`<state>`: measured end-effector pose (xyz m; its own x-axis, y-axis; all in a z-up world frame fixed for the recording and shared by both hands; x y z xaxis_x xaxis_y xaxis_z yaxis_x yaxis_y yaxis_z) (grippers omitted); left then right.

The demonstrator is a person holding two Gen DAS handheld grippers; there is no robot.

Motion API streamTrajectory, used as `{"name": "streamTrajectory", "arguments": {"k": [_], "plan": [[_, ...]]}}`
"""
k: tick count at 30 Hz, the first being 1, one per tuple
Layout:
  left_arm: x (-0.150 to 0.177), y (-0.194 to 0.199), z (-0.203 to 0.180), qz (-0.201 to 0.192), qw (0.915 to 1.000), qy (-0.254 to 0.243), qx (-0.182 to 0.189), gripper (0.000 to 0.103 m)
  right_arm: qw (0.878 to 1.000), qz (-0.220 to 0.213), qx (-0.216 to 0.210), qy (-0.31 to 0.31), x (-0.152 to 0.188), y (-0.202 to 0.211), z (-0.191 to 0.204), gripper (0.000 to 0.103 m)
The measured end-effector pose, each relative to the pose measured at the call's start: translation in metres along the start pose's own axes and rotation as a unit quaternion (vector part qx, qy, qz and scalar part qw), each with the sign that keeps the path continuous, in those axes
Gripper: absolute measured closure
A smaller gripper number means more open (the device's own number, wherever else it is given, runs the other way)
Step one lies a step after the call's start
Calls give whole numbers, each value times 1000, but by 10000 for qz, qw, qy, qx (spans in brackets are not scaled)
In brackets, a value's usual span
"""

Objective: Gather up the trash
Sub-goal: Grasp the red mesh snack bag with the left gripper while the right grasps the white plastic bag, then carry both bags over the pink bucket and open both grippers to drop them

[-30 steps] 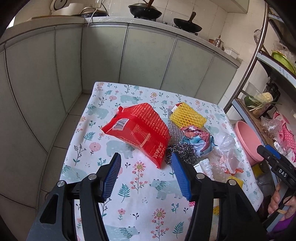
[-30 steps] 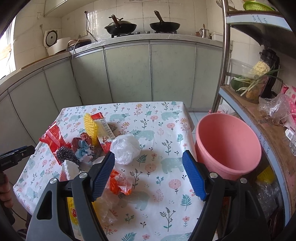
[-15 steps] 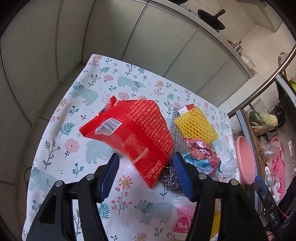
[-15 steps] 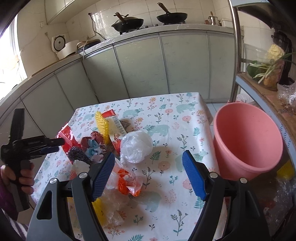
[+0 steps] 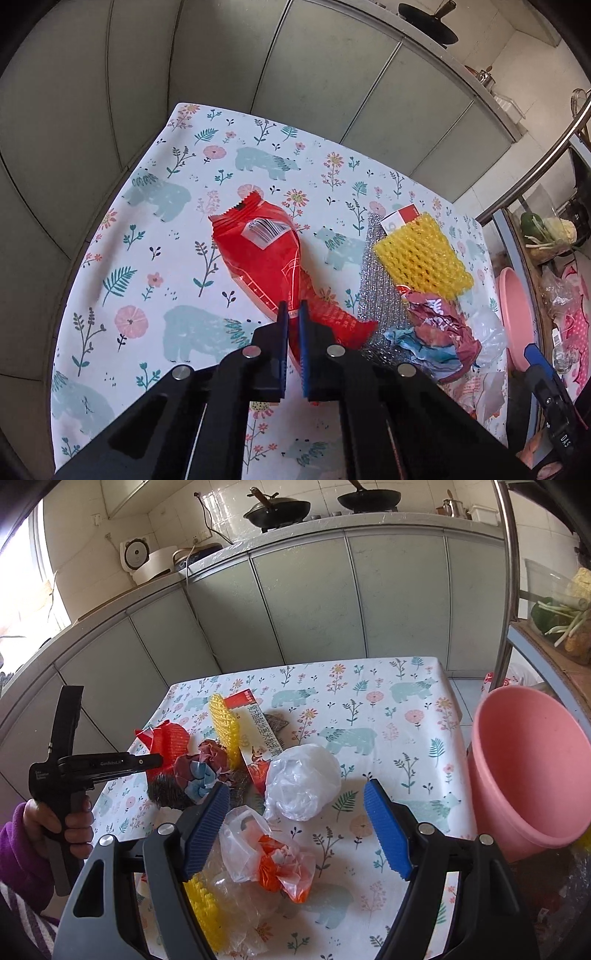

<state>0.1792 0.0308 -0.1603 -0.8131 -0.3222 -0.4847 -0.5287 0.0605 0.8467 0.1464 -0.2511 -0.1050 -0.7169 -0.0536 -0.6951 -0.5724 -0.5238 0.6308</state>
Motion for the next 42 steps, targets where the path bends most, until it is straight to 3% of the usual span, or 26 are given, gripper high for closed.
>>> {"name": "streamTrajectory", "arguments": {"k": [10,12,13,14,17,19,32,36,42], "plan": [[-11,29,-9,-448,9985,-306,97,102,9997,261,20,-31,-1,-31,-5,29],[-13,40,-11,-605,9973,-405,91,102,9993,380,5,-51,2,-37,-6,57],[-14,44,-12,-654,9969,-424,92,102,9987,489,-49,-110,4,-42,-7,63],[-15,49,-12,-697,9966,-434,101,102,9983,542,-105,-185,6,-44,-8,75],[-18,61,-14,-807,9956,-459,132,102,9975,559,-205,-377,10,-44,-12,89],[-19,68,-17,-885,9947,-494,155,102,9978,485,-255,-382,9,-38,-11,92],[-15,117,-79,-1335,9846,-1029,461,102,9964,-539,-309,-572,-7,36,-26,94],[-11,126,-118,-1418,9787,-1327,660,102,9937,-841,-142,-720,-11,60,-49,94],[3,126,-199,-1371,9650,-1949,1100,102,9851,-1214,436,-1139,-7,99,-107,94]]}}
Point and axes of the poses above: each gripper's, at about its wrist camera, not at the fingertips, and y roughly against the way its jaws point, z to its left, x to its underside, the point moved 9 cm from there along -y, roughly the way its jaws point, and after that the axes turned 7 degrees about -x, right-handed, at the moved point
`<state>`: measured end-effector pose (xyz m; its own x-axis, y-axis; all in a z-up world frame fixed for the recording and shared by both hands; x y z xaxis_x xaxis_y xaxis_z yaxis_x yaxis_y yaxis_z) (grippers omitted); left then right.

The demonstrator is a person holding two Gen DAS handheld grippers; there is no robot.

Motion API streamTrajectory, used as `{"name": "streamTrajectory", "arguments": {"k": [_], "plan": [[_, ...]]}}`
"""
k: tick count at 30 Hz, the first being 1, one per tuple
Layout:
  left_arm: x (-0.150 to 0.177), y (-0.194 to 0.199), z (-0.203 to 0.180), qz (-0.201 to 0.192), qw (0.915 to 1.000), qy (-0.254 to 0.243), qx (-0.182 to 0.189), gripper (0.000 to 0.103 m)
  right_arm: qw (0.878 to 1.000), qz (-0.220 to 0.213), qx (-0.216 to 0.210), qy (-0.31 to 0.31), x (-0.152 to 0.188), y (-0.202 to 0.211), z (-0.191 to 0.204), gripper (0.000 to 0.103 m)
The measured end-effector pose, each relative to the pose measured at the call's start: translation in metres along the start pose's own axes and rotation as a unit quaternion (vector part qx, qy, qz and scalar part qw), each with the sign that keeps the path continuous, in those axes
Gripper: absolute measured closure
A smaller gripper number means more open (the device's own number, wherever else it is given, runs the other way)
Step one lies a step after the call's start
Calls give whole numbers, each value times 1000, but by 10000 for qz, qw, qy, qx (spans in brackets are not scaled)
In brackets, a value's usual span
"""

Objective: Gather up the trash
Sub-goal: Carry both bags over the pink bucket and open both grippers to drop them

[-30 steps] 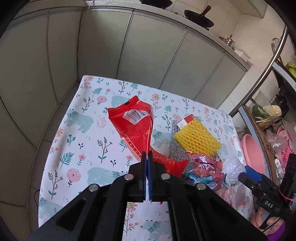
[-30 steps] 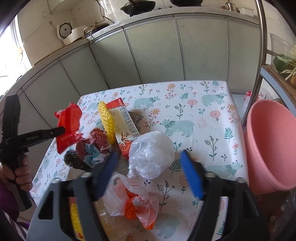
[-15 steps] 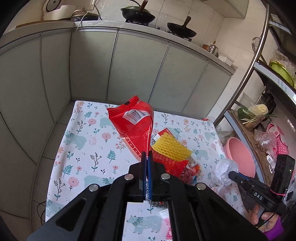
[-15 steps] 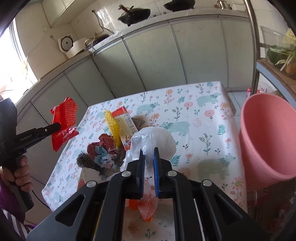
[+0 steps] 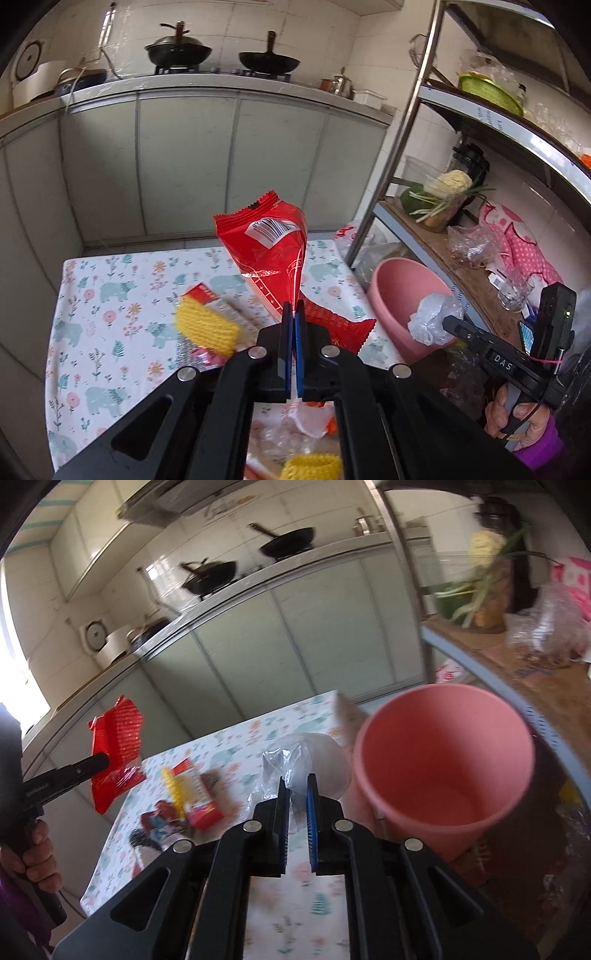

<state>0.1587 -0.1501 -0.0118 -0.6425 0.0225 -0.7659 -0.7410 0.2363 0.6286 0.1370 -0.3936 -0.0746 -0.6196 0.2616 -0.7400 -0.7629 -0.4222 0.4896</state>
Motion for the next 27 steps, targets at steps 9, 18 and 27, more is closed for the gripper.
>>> {"name": "streamTrajectory", "arguments": {"k": [9,18,27], "plan": [[-12,-42,-128,275,9928,-898,746,102,9960,-294,739,-411,-9,17,-72,94],[-8,-99,-194,638,9868,-1214,862,102,9920,-237,1139,-484,-10,6,-110,94],[6,-139,-216,953,9830,-1312,863,101,9894,-67,1334,-566,-5,-5,-128,93]]}}
Point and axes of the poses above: each gripper's, at about its wrist camera, not at the fingertips, and y roughly against the way its jaws point, z to its left, x to its underside, the point moved 9 cm from there along -y, roughly the way its jaws point, and after that the axes turned 7 degrees about -x, right-handed, at the moved point
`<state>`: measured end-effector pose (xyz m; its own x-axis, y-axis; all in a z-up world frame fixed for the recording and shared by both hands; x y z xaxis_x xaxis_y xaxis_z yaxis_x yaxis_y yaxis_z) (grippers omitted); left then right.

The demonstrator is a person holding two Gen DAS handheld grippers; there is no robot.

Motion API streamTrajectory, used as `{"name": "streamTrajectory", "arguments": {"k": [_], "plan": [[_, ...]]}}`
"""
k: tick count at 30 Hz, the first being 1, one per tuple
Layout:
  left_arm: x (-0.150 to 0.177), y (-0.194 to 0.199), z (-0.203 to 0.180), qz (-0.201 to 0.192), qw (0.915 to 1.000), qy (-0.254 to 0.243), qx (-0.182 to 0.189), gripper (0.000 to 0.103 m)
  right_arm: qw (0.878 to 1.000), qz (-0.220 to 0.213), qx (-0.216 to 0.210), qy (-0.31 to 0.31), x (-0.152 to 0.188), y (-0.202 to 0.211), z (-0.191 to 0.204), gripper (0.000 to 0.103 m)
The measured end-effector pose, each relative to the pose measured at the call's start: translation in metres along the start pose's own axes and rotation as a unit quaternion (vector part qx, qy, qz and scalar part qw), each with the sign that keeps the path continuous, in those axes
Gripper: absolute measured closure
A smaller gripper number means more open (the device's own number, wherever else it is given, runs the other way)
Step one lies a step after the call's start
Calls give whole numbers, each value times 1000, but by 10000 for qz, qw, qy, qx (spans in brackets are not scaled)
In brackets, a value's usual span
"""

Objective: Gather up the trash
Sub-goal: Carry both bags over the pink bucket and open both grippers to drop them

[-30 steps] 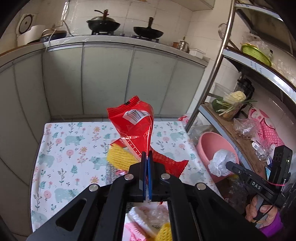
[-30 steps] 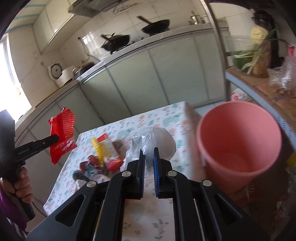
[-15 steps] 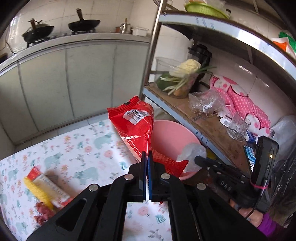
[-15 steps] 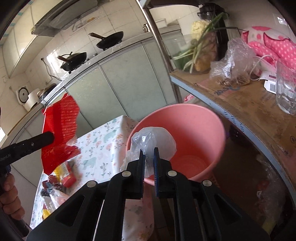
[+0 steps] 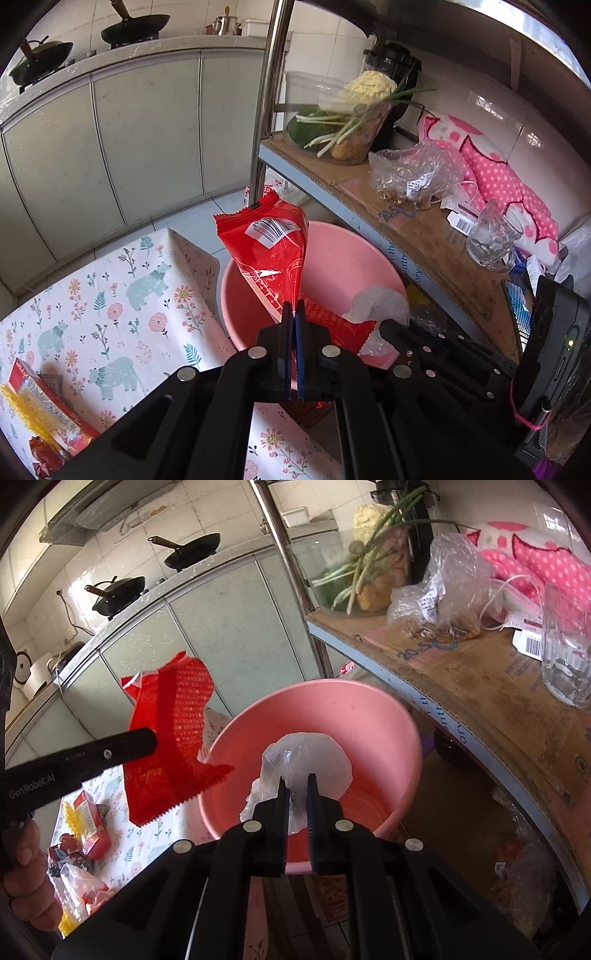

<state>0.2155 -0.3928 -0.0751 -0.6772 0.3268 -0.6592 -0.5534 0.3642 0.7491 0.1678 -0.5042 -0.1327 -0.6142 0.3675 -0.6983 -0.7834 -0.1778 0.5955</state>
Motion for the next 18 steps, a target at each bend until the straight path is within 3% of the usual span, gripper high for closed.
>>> {"name": "streamTrajectory", "arguments": {"k": [6,18], "plan": [[-4,-2,3,-45,9999,96,68,81,9999,134,59,26,2,-11,-4,83],[-16,31,7,-386,9988,173,246,81,9999,97,-71,58,5,1,2,79]]}}
Point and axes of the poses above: each gripper's, at about its wrist camera, not at the fingertips, and y roughly against the way its jaws point, z to its left, x to its underside, the point moved 9 cm from there along -y, roughly the way its jaws point, and after that the axes turned 7 degrees about -x, right-handed, at the moved point
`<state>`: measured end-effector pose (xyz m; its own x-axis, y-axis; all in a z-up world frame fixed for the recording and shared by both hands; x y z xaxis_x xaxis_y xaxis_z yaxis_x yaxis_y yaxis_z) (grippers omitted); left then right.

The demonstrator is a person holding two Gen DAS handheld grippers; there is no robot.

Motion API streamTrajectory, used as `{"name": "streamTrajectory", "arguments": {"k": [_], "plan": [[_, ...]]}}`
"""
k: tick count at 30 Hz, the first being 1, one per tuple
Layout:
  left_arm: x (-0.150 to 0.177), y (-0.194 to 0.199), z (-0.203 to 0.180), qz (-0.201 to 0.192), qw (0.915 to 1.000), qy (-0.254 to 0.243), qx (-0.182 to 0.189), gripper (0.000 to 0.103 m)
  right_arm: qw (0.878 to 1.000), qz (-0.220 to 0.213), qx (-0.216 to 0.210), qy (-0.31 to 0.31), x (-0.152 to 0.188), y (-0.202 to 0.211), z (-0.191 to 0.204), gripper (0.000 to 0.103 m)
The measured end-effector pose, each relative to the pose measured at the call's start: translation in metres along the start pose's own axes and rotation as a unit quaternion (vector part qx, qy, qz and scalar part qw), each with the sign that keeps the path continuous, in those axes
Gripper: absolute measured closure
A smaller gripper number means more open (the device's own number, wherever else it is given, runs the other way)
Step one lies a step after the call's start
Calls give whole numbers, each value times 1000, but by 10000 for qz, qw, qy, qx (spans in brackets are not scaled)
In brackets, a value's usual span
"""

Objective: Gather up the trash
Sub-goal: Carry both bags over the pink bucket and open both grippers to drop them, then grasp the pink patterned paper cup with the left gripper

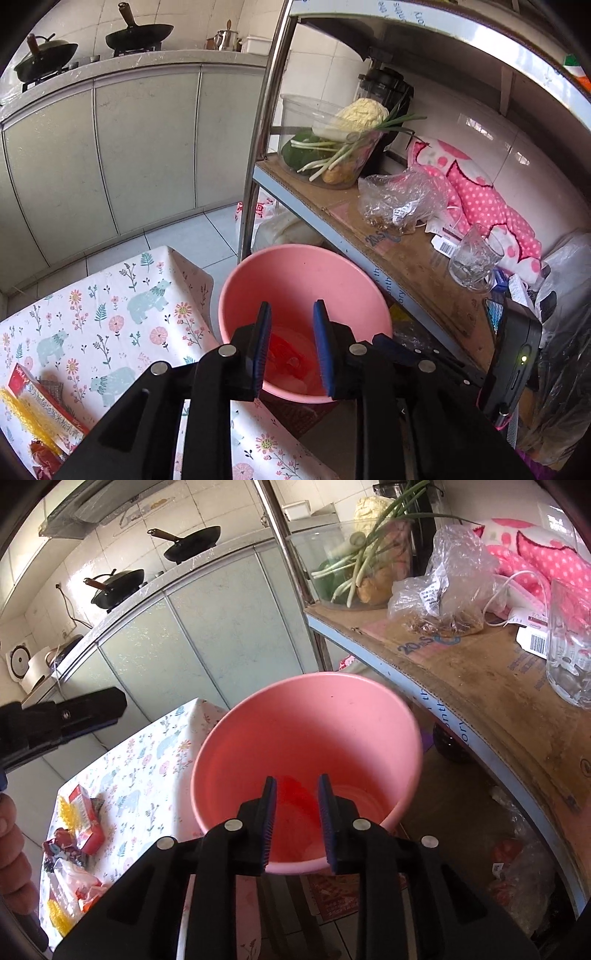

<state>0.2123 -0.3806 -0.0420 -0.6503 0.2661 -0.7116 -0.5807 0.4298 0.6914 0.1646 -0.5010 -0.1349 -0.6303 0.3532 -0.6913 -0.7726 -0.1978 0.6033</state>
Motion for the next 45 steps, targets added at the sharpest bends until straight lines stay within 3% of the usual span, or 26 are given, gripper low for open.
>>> {"name": "streamTrajectory", "arguments": {"k": [5,13,17,19,26,29,37,45], "plan": [[2,24,5,-128,9999,14,-31,77,9998,131,-105,-57,5,8,12,78],[15,74,27,-335,9992,138,-158,73,9985,-175,-474,209,10,39,47,78],[24,107,50,-494,9978,228,-376,67,9957,-472,-624,504,15,57,73,78],[32,125,65,-575,9966,311,-510,58,9933,-501,-860,583,19,62,87,78],[78,180,119,-658,9909,606,-1009,55,9851,-290,-1430,908,43,67,140,78],[103,197,134,-605,9894,681,-1130,55,9818,-49,-1695,851,56,65,155,65],[165,215,167,-363,9854,864,-1418,55,9745,197,-1935,1121,80,69,185,63],[219,171,177,493,9840,1396,-995,58,9707,553,-2020,1178,96,53,197,63]]}}
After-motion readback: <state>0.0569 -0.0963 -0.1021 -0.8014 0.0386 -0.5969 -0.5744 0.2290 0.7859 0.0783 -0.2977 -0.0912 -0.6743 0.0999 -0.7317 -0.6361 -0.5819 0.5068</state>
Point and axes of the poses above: each gripper's, at about its wrist camera, not at the fingertips, and y roughly against the way its jaws point, z to its left, x to its underside, the point moved 9 cm from there along -y, roughly the way its jaws point, and after that the axes turned 7 degrees about -x, right-handed, at the moved point
